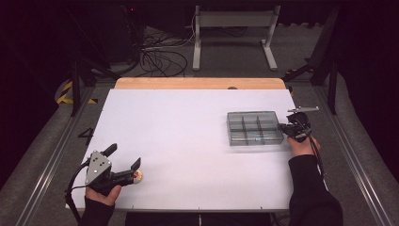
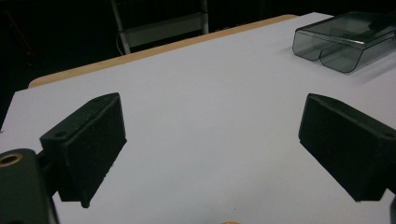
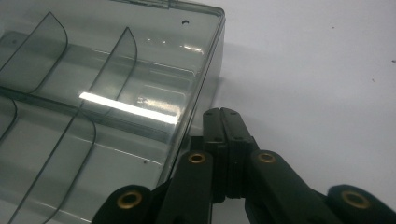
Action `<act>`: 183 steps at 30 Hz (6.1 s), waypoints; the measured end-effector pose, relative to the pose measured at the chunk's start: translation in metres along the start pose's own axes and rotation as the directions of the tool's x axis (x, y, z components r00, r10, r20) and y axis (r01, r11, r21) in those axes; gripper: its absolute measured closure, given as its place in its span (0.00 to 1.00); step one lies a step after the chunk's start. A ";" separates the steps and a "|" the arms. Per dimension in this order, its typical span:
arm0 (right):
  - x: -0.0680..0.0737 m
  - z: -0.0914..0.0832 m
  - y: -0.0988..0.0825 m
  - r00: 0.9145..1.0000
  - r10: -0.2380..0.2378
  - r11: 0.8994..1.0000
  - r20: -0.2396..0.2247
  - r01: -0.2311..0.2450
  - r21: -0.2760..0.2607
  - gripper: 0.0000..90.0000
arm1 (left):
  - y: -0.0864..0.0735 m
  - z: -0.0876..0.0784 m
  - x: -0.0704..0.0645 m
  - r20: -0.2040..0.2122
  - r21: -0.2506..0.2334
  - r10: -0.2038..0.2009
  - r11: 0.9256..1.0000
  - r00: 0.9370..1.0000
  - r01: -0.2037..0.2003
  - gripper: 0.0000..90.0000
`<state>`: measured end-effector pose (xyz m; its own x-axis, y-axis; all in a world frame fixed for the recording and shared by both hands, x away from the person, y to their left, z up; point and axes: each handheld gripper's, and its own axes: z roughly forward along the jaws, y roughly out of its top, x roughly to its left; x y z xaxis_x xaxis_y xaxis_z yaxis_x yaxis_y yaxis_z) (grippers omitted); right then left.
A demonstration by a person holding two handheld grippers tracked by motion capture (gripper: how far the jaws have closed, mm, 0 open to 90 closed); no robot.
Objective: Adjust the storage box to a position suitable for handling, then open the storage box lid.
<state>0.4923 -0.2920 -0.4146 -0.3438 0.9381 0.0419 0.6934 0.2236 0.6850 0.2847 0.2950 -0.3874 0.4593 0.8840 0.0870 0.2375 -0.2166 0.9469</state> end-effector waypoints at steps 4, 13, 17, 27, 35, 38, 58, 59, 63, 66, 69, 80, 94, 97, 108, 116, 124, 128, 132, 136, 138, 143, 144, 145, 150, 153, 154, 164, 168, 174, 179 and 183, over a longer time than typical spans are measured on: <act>0.003 0.000 0.000 1.000 0.003 1.000 -0.012 -0.003 0.001 1.00 | 0.000 0.000 0.000 0.000 -0.001 -0.001 1.000 1.000 0.001 0.09; 0.030 0.004 0.002 0.996 -0.043 0.999 -0.084 0.044 0.017 1.00 | 0.000 0.000 0.000 0.002 -0.001 0.001 1.000 1.000 -0.001 0.09; 0.043 0.007 0.003 0.992 -0.070 0.997 -0.108 0.074 0.031 1.00 | 0.000 0.000 0.001 0.002 -0.001 0.001 1.000 1.000 -0.001 0.09; 0.075 0.013 0.008 0.975 -0.114 0.992 -0.188 0.121 0.029 1.00 | 0.000 0.000 0.000 0.003 -0.001 0.003 1.000 1.000 -0.003 0.09; 0.107 0.018 0.013 0.955 -0.180 0.981 -0.237 0.190 0.022 1.00 | 0.000 0.000 0.000 0.006 0.001 0.001 1.000 1.000 -0.001 0.09; 0.113 0.020 0.014 0.950 -0.189 0.980 -0.248 0.200 0.021 1.00 | 0.000 0.000 0.000 0.009 0.002 0.002 1.000 1.000 -0.002 0.09; 0.151 0.029 0.017 0.918 -0.246 0.964 -0.310 0.264 0.016 1.00 | 0.000 0.003 -0.003 0.022 0.011 0.009 1.000 1.000 -0.009 0.09; 0.153 0.030 0.018 0.917 -0.247 0.964 -0.315 0.264 0.013 1.00 | 0.000 0.003 -0.003 0.022 0.011 0.008 1.000 1.000 -0.009 0.09; 0.157 0.032 0.019 0.913 -0.254 0.962 -0.319 0.271 0.012 1.00 | -0.001 0.005 -0.003 0.027 0.013 0.009 1.000 1.000 -0.009 0.09; 0.161 0.035 0.020 0.910 -0.261 0.961 -0.322 0.276 0.000 1.00 | -0.001 0.006 -0.004 0.029 0.016 0.007 1.000 1.000 -0.008 0.09; 0.163 0.037 0.021 0.908 -0.273 0.958 -0.317 0.287 -0.001 1.00 | -0.001 0.006 -0.004 0.032 0.019 0.010 1.000 0.999 -0.010 0.09; 0.165 0.034 0.022 0.908 -0.287 0.955 -0.306 0.297 -0.014 0.96 | 0.002 0.010 -0.005 0.064 0.024 -0.002 1.000 0.998 0.000 0.09; 0.161 -0.027 0.011 0.878 -0.364 0.929 -0.310 0.319 -0.188 0.44 | 0.025 0.033 -0.008 0.185 0.104 -0.046 0.994 0.982 0.027 0.13; 0.162 -0.033 0.008 0.866 -0.377 0.923 -0.330 0.322 -0.209 0.40 | 0.030 0.041 -0.009 0.204 0.122 -0.058 0.992 0.977 0.033 0.14; 0.165 -0.038 -0.003 0.835 -0.392 0.916 -0.385 0.314 -0.251 0.30 | 0.041 0.082 -0.016 0.267 0.207 -0.027 0.978 0.963 -0.030 0.15; 0.167 -0.033 -0.004 0.833 -0.395 0.915 -0.386 0.321 -0.243 0.29 | 0.045 0.104 -0.022 0.299 0.286 -0.060 0.958 0.952 -0.029 0.21; 0.169 -0.026 -0.005 0.835 -0.385 0.921 -0.393 0.320 -0.222 0.29 | 0.044 0.124 -0.023 0.299 0.343 -0.003 0.934 0.954 -0.104 0.23; 0.171 -0.024 -0.005 0.835 -0.386 0.921 -0.392 0.324 -0.216 0.29 | 0.041 0.134 -0.023 0.305 0.376 0.004 0.918 0.952 -0.124 0.23; 0.173 -0.020 -0.005 0.835 -0.385 0.922 -0.393 0.328 -0.205 0.30 | 0.037 0.143 -0.025 0.316 0.407 -0.005 0.904 0.949 -0.131 0.25; 0.174 -0.017 -0.005 0.841 -0.377 0.926 -0.388 0.324 -0.196 0.34 | 0.032 0.150 -0.030 0.300 0.440 0.031 0.882 0.953 -0.167 0.28; 0.174 -0.016 -0.005 0.843 -0.376 0.926 -0.384 0.327 -0.188 0.38 | 0.031 0.153 -0.031 0.301 0.444 0.013 0.883 0.954 -0.152 0.31; 0.175 -0.014 -0.005 0.848 -0.377 0.926 -0.373 0.335 -0.175 0.45 | 0.029 0.156 -0.031 0.299 0.450 0.004 0.881 0.954 -0.145 0.35; 0.175 -0.014 -0.005 0.847 -0.379 0.925 -0.372 0.338 -0.173 0.47 | 0.028 0.157 -0.032 0.302 0.454 0.004 0.879 0.953 -0.148 0.36; 0.175 -0.013 -0.005 0.846 -0.380 0.925 -0.373 0.339 -0.171 0.49 | 0.028 0.157 -0.033 0.306 0.453 0.009 0.878 0.952 -0.154 0.37; 0.178 -0.012 -0.005 0.847 -0.391 0.920 -0.360 0.355 -0.166 0.59 | 0.027 0.159 -0.035 0.304 0.451 0.008 0.880 0.953 -0.151 0.40; 0.179 -0.010 -0.005 0.846 -0.400 0.916 -0.351 0.367 -0.160 0.64 | 0.026 0.160 -0.034 0.300 0.445 0.007 0.884 0.954 -0.146 0.42; 0.180 -0.010 -0.005 0.846 -0.402 0.916 -0.351 0.369 -0.159 0.64 | 0.026 0.161 -0.034 0.299 0.444 0.011 0.883 0.954 -0.149 0.42; 0.185 -0.008 -0.004 0.850 -0.419 0.908 -0.319 0.392 -0.148 0.72 | 0.026 0.162 -0.033 0.298 0.446 0.009 0.883 0.954 -0.147 0.42; 0.185 -0.008 -0.005 0.852 -0.417 0.909 -0.317 0.390 -0.148 0.73 | 0.026 0.162 -0.033 0.297 0.447 0.005 0.883 0.955 -0.143 0.42; 0.186 -0.009 -0.004 0.854 -0.412 0.911 -0.317 0.385 -0.146 0.74 | 0.026 0.162 -0.034 0.292 0.446 0.003 0.884 0.956 -0.139 0.42; 0.185 -0.011 -0.004 0.853 -0.412 0.911 -0.320 0.381 -0.158 0.80 | 0.026 0.162 -0.034 0.292 0.446 0.002 0.884 0.956 -0.139 0.42; 0.185 -0.012 -0.003 0.851 -0.410 0.912 -0.327 0.374 -0.171 0.81 | 0.026 0.162 -0.034 0.293 0.446 0.002 0.884 0.956 -0.139 0.42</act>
<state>0.4189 -0.1223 -0.3996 -0.7844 0.6202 -0.0071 0.3955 0.5090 0.7645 0.4134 0.1923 -0.4157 0.6903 0.7235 -0.0052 0.5282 -0.4990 0.6870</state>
